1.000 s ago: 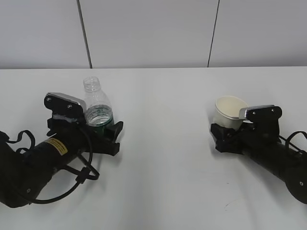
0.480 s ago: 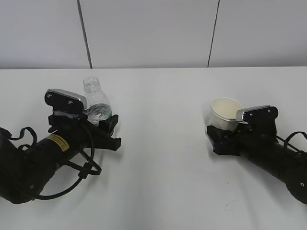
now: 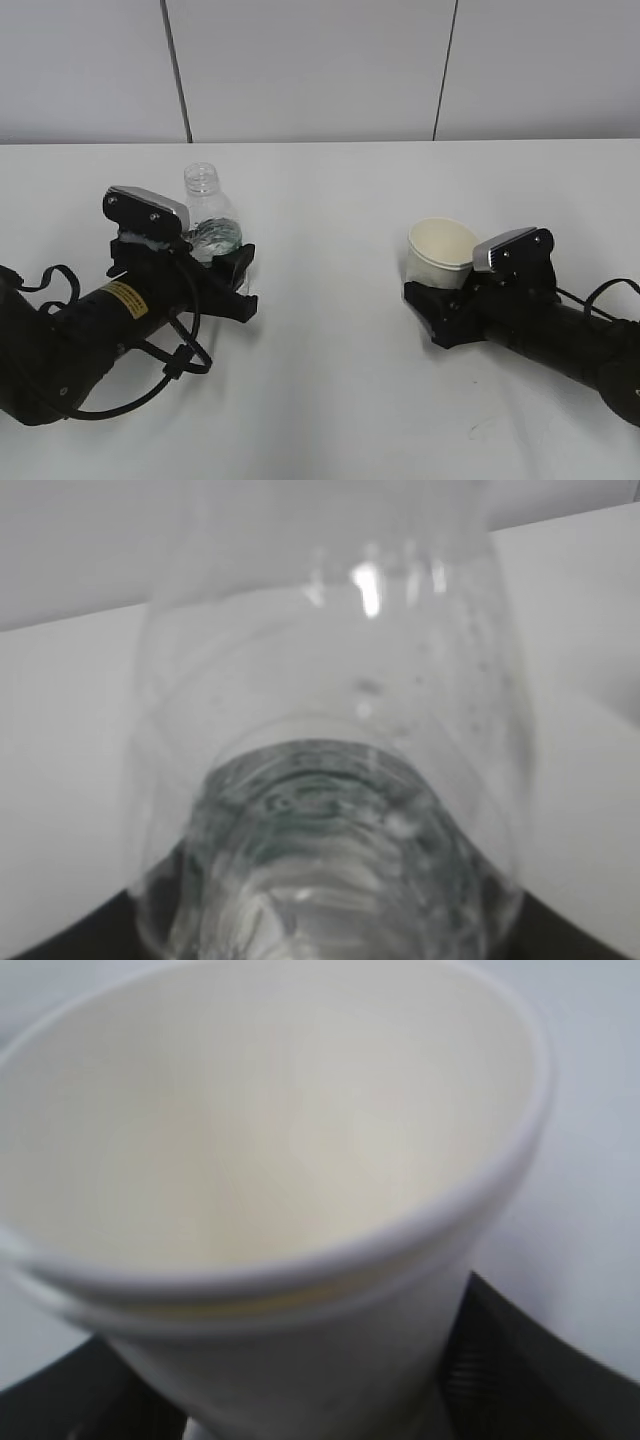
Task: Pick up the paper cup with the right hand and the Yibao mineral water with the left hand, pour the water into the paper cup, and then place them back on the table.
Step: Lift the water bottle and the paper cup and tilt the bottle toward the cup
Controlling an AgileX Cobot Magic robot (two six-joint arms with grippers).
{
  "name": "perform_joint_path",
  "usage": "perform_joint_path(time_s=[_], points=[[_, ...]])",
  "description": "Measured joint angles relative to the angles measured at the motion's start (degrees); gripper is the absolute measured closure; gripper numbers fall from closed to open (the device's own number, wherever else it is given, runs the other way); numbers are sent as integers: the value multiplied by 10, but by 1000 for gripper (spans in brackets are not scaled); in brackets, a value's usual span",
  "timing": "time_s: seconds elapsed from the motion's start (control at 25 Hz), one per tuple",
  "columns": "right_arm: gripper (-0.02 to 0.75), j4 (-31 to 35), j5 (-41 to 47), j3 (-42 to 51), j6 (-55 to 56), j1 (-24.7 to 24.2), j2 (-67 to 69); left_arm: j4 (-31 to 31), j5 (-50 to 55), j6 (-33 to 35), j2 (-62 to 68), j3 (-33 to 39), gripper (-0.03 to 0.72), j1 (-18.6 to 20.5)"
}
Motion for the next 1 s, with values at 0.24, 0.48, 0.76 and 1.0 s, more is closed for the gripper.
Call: perform_joint_path(time_s=[0.24,0.48,0.76,1.0], points=[[222,-61,0,-1,13,0,-6,29,71,19,-36,0,335,0],[222,-122,0,-1,38,0,-21,66,126,21,-77,0,335,0],[222,-173,0,-1,71,0,-40,100,219,36,-123,1,335,0],[222,-215,8,-6,102,0,-47,125,290,45,-168,1,335,0]])
